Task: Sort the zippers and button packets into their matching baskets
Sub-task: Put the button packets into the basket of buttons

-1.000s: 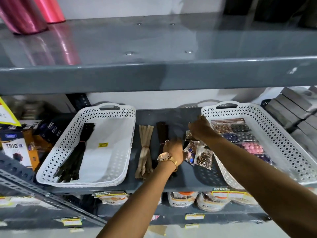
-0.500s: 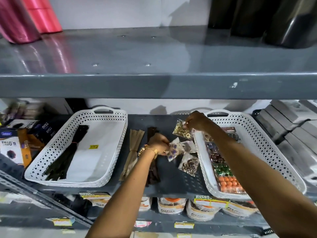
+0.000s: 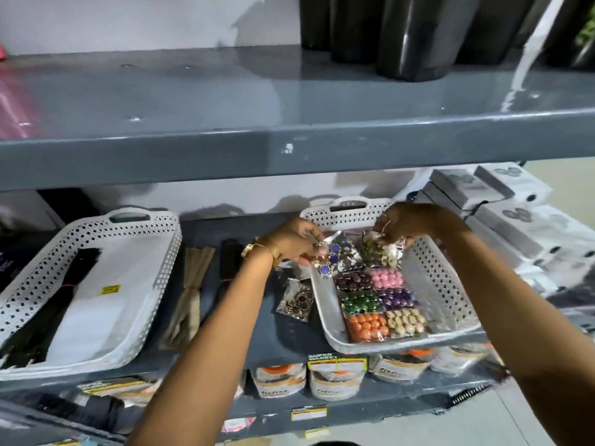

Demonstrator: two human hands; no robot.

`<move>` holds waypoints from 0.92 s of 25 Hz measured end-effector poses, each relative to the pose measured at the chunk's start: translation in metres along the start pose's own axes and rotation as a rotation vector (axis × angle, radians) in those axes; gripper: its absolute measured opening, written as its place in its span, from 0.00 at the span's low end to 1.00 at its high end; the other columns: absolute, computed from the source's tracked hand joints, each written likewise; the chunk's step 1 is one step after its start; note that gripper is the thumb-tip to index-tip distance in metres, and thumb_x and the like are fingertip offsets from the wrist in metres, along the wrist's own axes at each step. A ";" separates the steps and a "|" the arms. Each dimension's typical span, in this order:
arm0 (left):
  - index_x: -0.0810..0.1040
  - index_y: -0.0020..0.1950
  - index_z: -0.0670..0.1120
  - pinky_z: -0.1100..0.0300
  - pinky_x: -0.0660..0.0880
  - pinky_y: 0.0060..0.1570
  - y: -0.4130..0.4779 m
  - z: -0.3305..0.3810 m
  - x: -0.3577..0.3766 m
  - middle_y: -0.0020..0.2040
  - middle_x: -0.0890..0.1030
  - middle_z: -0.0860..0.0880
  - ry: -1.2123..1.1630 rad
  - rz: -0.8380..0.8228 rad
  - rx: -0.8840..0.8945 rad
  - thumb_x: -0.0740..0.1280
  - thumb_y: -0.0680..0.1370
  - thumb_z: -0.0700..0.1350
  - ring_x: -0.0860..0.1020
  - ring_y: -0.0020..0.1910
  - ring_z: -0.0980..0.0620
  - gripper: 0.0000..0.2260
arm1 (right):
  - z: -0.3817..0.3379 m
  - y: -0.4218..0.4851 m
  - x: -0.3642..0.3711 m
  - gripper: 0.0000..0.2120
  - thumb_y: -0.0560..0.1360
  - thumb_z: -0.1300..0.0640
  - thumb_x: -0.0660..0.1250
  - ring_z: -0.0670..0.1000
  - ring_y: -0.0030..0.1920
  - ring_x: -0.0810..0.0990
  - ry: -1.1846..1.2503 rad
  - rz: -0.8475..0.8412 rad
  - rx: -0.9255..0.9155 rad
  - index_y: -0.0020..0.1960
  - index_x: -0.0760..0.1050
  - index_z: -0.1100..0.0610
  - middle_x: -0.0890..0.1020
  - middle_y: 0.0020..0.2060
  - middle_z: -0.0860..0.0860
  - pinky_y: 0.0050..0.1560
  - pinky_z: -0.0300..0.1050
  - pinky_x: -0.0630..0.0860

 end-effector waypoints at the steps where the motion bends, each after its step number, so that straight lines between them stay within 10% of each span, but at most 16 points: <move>1: 0.77 0.46 0.45 0.64 0.79 0.38 0.005 0.004 0.016 0.42 0.78 0.48 0.124 -0.024 0.012 0.71 0.73 0.36 0.77 0.46 0.49 0.06 | 0.009 -0.005 0.005 0.13 0.72 0.61 0.72 0.50 0.46 0.79 -0.033 -0.052 0.033 0.55 0.78 0.53 0.80 0.46 0.51 0.40 0.38 0.80; 7: 0.76 0.59 0.42 0.60 0.70 0.47 0.016 -0.003 0.103 0.59 0.79 0.44 0.597 -0.173 -0.017 0.72 0.73 0.42 0.76 0.52 0.48 0.16 | 0.051 -0.023 0.048 0.22 0.70 0.62 0.74 0.57 0.56 0.79 -0.062 -0.244 0.215 0.62 0.75 0.58 0.78 0.54 0.53 0.53 0.49 0.82; 16: 0.79 0.47 0.43 0.65 0.61 0.27 0.002 -0.012 0.114 0.43 0.75 0.47 0.832 -0.082 -0.043 0.74 0.70 0.48 0.72 0.41 0.49 0.11 | 0.051 -0.030 0.073 0.20 0.69 0.62 0.74 0.45 0.37 0.74 -0.219 -0.119 0.167 0.59 0.78 0.62 0.81 0.50 0.52 0.28 0.31 0.66; 23: 0.78 0.53 0.43 0.57 0.76 0.51 -0.004 -0.011 0.072 0.52 0.83 0.44 0.350 0.168 0.085 0.75 0.69 0.42 0.80 0.48 0.49 0.15 | 0.020 -0.014 0.066 0.15 0.72 0.61 0.70 0.56 0.50 0.83 -0.234 0.123 0.154 0.57 0.77 0.64 0.83 0.52 0.59 0.46 0.43 0.80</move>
Point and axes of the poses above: each hand's wrist, its own y-axis towards the middle knuckle, its own x-axis out of the palm, z = x × y, the point moved 4 cm from there along y, towards the middle knuckle
